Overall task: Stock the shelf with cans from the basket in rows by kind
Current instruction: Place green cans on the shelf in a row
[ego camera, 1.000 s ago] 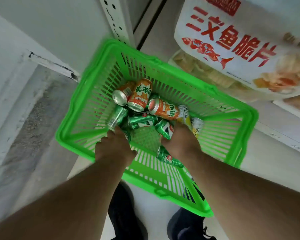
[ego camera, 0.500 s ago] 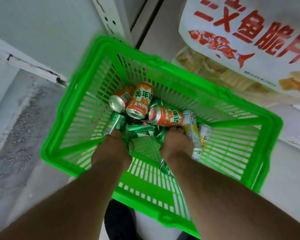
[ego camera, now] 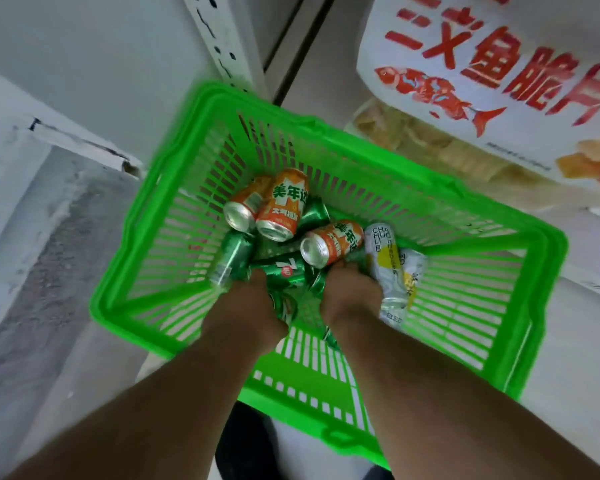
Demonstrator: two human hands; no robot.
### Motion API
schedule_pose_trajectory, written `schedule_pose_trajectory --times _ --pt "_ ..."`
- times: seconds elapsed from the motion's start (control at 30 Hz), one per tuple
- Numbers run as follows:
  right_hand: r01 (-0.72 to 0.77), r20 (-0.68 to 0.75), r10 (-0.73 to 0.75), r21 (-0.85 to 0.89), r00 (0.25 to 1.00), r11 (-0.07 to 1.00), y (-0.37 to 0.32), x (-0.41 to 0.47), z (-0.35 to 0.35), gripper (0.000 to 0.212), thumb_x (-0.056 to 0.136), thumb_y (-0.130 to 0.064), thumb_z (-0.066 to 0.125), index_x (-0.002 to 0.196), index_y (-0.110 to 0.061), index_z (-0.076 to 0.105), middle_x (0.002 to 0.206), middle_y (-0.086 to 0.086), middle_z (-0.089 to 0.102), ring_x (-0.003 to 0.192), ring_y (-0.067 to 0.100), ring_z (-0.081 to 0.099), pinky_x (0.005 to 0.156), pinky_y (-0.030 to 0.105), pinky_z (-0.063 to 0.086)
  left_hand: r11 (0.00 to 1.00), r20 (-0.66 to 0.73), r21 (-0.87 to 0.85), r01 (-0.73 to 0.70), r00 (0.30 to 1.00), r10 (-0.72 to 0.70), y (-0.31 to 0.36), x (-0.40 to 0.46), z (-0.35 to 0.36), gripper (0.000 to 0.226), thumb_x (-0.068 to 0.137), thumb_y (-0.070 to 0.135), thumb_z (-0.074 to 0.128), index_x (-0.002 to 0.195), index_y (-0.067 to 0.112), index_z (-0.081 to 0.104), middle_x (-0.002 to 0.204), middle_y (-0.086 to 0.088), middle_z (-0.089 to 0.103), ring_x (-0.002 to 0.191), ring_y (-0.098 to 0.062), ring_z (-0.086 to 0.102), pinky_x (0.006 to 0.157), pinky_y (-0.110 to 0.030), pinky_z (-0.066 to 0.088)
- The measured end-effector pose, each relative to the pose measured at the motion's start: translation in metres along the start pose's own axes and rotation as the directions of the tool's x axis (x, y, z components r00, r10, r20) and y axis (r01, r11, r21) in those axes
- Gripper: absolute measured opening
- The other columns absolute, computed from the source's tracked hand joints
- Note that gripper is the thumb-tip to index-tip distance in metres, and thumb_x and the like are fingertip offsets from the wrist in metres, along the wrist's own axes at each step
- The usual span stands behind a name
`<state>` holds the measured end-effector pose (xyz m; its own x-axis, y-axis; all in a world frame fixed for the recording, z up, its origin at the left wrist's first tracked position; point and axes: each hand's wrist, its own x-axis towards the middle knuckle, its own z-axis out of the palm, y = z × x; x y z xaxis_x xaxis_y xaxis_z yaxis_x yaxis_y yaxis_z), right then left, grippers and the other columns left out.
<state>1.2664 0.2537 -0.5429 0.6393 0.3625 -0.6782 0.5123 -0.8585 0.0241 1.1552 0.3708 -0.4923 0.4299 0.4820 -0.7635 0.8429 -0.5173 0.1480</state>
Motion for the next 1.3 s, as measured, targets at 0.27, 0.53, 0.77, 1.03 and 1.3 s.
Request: schedule_pose_trajectory --times 0.27,0.53,0.77,1.03,1.3 --pt "0.008 -0.044 0.017 0.496 0.999 0.869 0.045 -0.071 -0.068 0.059 0.066 -0.055 0.08 0.115 -0.03 0.059 0.106 -0.006 0.07 0.093 0.026 0.071 0.071 0.034 0.055 0.989 -0.055 -0.125 -0.077 0.996 0.07 0.016 -0.066 -0.048 0.063 0.057 0.049 0.075 0.112 0.031 0.049 0.098 -0.004 0.062 0.086 -0.028 0.068 0.075 -0.036 0.058" --pt "0.022 0.005 -0.052 0.863 0.999 0.505 0.1 -0.227 -0.228 0.049 0.062 -0.047 0.092 0.102 -0.034 0.067 0.093 -0.02 0.077 0.084 -0.002 0.072 0.084 0.033 0.06 0.924 -0.112 -0.325 -0.204 0.978 0.177 0.05 -0.235 -0.177 0.074 0.063 0.045 0.085 0.129 0.036 0.052 0.102 0.009 0.054 0.083 -0.002 0.056 0.068 -0.018 0.038" --pt "0.074 -0.074 -0.011 0.953 0.997 0.294 0.124 -0.382 -0.372 0.06 0.059 -0.039 0.095 0.112 -0.032 0.066 0.102 -0.014 0.078 0.092 0.004 0.075 0.09 0.037 0.061 0.832 -0.193 -0.426 -0.356 0.934 0.301 0.094 -0.408 -0.3 0.07 0.057 0.046 0.088 0.111 0.04 0.043 0.093 0.014 0.061 0.079 0.006 0.059 0.066 -0.011 0.045" --pt "0.246 -0.285 0.14 0.939 0.948 0.24 0.153 -0.558 -0.505 0.048 0.066 -0.034 0.094 0.105 -0.033 0.066 0.098 -0.018 0.076 0.088 0.0 0.072 0.08 0.023 0.055 0.594 -0.291 -0.56 -0.578 0.808 0.512 0.145 -0.589 -0.417 0.058 0.064 0.014 0.092 0.107 0.029 0.056 0.096 0.003 0.071 0.081 -0.007 0.069 0.069 -0.018 0.055" --pt "0.387 -0.418 0.386 0.908 0.822 0.159 0.196 -0.682 -0.552 0.049 0.068 -0.028 0.094 0.109 -0.032 0.067 0.097 -0.014 0.077 0.086 -0.001 0.07 0.077 0.022 0.056 0.375 -0.308 -0.582 -0.722 0.622 0.72 0.206 -0.695 -0.456 0.065 0.073 0.004 0.086 0.123 0.032 0.053 0.109 0.005 0.073 0.102 -0.014 0.071 0.093 -0.034 0.056"
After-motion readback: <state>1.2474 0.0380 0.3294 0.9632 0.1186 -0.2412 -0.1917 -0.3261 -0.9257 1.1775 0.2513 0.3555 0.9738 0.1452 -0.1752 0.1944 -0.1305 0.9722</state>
